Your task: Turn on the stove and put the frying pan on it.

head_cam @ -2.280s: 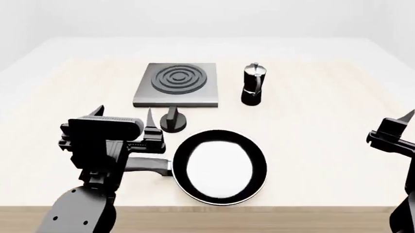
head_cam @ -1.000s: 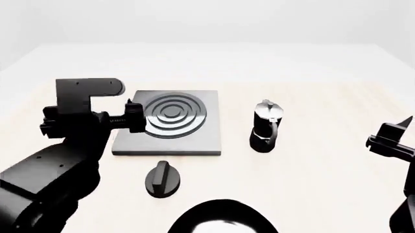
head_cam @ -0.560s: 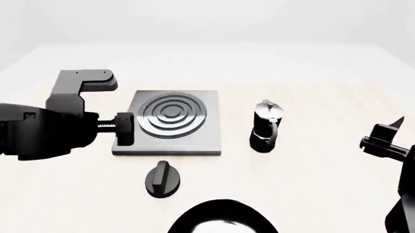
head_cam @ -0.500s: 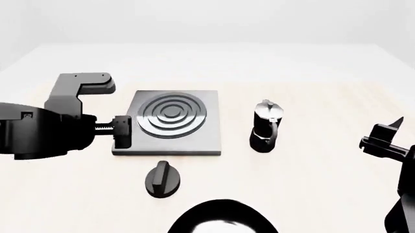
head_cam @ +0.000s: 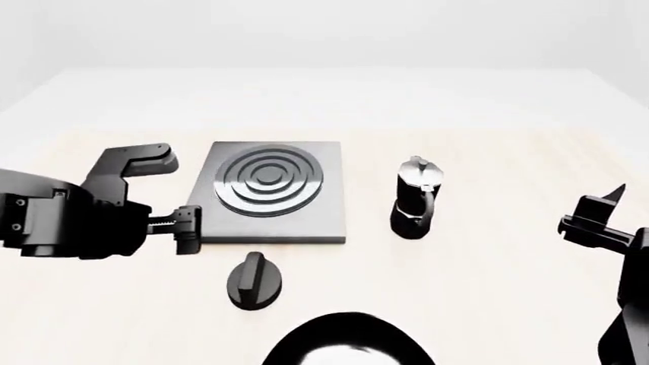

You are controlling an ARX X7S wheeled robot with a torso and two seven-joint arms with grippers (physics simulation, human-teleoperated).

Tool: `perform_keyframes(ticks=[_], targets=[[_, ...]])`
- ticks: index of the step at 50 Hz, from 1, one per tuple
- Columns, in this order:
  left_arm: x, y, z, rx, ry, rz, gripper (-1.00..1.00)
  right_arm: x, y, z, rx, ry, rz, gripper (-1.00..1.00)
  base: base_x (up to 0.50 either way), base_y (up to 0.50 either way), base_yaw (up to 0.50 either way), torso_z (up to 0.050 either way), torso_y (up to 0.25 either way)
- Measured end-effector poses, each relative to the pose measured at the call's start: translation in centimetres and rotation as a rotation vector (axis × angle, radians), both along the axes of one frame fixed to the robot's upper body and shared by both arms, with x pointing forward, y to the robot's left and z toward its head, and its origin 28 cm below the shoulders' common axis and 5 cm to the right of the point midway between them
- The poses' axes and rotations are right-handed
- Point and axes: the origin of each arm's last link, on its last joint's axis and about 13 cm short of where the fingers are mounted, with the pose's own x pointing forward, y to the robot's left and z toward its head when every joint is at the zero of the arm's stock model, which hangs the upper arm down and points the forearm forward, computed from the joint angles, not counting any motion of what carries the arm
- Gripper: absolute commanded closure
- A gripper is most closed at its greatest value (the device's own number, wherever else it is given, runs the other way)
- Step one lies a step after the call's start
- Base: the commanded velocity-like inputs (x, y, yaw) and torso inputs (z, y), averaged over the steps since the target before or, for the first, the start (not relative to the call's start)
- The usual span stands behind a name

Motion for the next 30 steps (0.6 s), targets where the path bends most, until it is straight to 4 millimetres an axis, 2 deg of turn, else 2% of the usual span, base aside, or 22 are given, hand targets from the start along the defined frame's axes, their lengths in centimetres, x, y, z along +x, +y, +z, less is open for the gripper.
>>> perform_keyframes(ticks=[12,30], targets=[[1.2,0.3,-2.3,-0.022,0.045,-0.005,-1.00,0.0,0.0,0.0,0.000,0.001,0.004,-1.00,0.00,0.00,0.00,0.000,0.000],[1.7,0.0,-5.3,-0.010,0.111,-0.026,-1.00,0.0,0.0,-0.2,0.000,0.004,0.006,-1.00,0.00,0.00,0.00,0.000,0.000]])
